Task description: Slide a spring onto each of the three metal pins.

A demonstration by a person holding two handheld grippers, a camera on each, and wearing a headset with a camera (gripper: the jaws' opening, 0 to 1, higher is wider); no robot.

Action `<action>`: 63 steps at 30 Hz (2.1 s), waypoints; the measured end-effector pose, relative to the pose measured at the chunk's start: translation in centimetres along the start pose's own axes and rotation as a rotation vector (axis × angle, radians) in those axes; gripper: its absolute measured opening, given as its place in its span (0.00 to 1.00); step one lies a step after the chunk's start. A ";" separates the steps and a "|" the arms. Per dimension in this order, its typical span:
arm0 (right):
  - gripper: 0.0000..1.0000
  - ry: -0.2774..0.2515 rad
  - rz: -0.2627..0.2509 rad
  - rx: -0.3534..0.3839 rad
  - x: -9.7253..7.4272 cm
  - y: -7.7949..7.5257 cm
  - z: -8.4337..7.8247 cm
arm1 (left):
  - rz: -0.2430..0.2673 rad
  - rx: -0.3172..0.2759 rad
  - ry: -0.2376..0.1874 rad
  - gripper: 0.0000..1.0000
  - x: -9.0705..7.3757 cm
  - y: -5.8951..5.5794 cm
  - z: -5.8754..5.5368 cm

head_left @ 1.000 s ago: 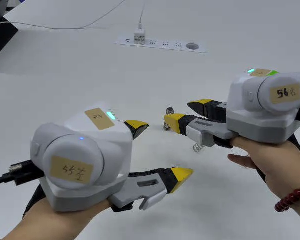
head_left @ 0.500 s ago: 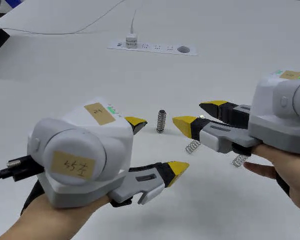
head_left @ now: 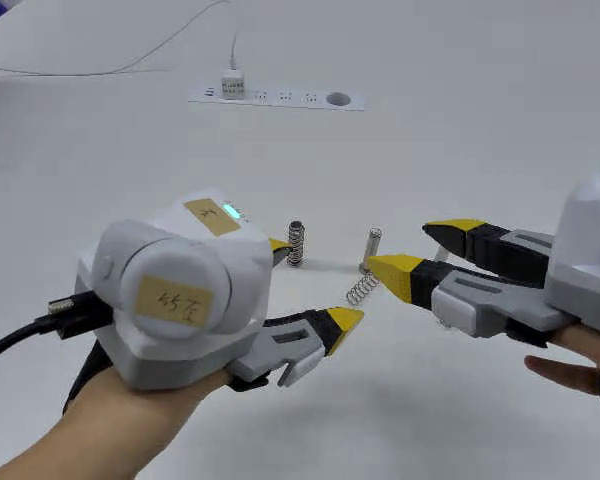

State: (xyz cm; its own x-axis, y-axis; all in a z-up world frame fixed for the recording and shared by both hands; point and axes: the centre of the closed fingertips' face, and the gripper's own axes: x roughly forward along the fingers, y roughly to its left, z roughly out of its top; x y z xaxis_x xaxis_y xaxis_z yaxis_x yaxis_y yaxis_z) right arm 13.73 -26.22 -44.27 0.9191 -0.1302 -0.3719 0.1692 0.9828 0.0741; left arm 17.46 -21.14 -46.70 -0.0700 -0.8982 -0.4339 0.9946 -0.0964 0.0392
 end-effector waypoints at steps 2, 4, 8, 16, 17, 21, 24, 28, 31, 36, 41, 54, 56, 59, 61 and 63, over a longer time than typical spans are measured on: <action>0.43 0.003 -0.004 0.002 -0.4 -0.3 -0.3 | -0.001 -0.011 0.001 0.48 0.4 0.0 0.0; 0.43 0.003 -0.006 0.004 -0.9 -0.5 -0.5 | 0.001 -0.016 0.012 0.46 0.8 0.1 -0.2; 0.44 0.006 -0.011 0.005 -1.5 -0.9 -0.9 | -0.004 -0.037 0.030 0.44 1.7 0.0 -0.6; 0.46 0.002 -0.033 0.028 -2.8 -1.6 -1.6 | -0.020 -0.038 0.055 0.41 3.8 -0.2 -1.2; 0.46 0.002 -0.037 0.030 -2.9 -1.7 -1.8 | -0.023 -0.030 0.062 0.40 4.1 -0.2 -1.3; 0.46 0.002 -0.047 0.027 -3.5 -2.0 -2.1 | -0.037 -0.023 0.075 0.39 4.8 -0.5 -1.6; 0.47 0.013 -0.052 0.018 -3.8 -2.2 -2.6 | -0.046 -0.020 0.088 0.38 5.5 -0.6 -2.0; 0.47 0.013 -0.056 0.030 -4.2 -2.4 -2.7 | -0.051 -0.020 0.111 0.35 6.1 -0.6 -2.8; 0.49 0.014 -0.056 0.033 -4.3 -2.5 -2.8 | -0.056 -0.020 0.122 0.34 6.4 -0.6 -3.0; 0.53 0.023 -0.060 0.029 -4.5 -2.6 -3.2 | -0.053 -0.013 0.145 0.31 6.7 -0.5 -3.7; 0.57 0.029 -0.070 0.039 -4.7 -2.9 -3.5 | -0.048 -0.015 0.154 0.28 7.0 -0.5 -3.9; 0.61 0.030 -0.080 0.040 -4.6 -3.1 -3.8 | -0.052 -0.009 0.181 0.19 7.5 -0.4 -4.7; 0.62 0.031 -0.081 0.043 -4.6 -3.1 -3.8 | -0.049 -0.007 0.180 0.17 7.5 -0.4 -4.6; 0.62 0.030 -0.085 0.041 -4.7 -3.3 -3.8 | -0.046 -0.011 0.181 0.15 7.6 -0.2 -4.6; 0.63 0.027 -0.088 0.041 -4.7 -3.3 -3.7 | -0.045 -0.009 0.181 0.12 7.6 -0.1 -4.6; 0.64 0.027 -0.089 0.042 -4.7 -3.4 -3.7 | -0.044 -0.007 0.181 0.11 7.5 -0.1 -4.6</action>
State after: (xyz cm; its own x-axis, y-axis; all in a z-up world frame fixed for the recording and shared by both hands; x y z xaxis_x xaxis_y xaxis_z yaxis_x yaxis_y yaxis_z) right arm 7.51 -28.48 -46.20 0.8898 -0.2130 -0.4035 0.2654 0.9610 0.0781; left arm 17.23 -25.94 -54.09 -0.0992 -0.8015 -0.5898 0.9914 -0.1306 0.0107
